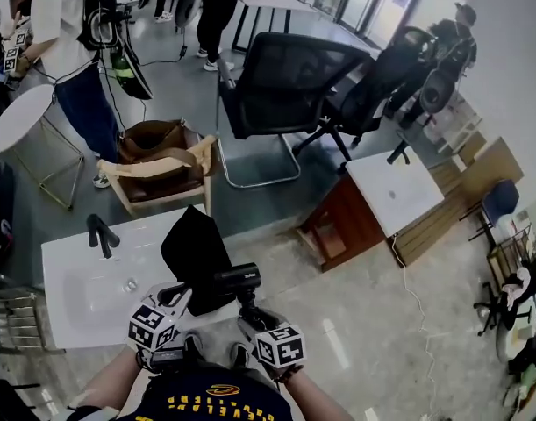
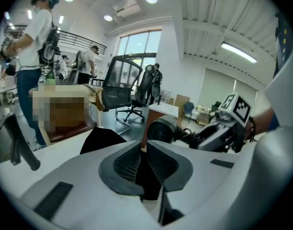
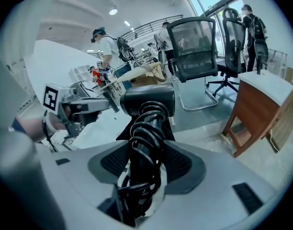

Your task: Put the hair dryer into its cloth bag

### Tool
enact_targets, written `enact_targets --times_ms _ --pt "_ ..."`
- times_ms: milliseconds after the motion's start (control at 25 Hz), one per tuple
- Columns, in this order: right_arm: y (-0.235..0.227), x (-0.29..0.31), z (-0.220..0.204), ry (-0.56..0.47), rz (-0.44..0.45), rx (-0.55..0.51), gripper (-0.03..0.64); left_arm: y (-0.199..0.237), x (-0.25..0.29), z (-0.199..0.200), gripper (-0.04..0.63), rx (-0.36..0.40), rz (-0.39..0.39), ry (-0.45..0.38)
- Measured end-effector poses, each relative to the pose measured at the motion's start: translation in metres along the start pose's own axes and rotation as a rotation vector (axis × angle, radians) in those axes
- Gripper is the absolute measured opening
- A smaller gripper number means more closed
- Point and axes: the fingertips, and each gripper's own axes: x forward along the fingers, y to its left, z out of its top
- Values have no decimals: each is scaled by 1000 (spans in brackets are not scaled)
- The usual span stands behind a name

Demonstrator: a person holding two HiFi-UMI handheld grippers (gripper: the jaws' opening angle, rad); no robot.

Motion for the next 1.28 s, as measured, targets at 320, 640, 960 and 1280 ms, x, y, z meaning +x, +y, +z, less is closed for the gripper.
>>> enact_targets --times_ms 320,640,960,1280 --pt "-15 -46 -37 -36 -30 71 222 1 59 -28 38 182 -63 155" --pt "-16 -53 -73 -8 -41 121 222 -21 85 -73 86 331 -199 327" --pt "-9 -52 -85 3 -44 160 222 -48 101 -109 86 480 -308 502" --pt "-4 -47 -89 21 -38 151 222 -22 99 -140 6 412 -265 633"
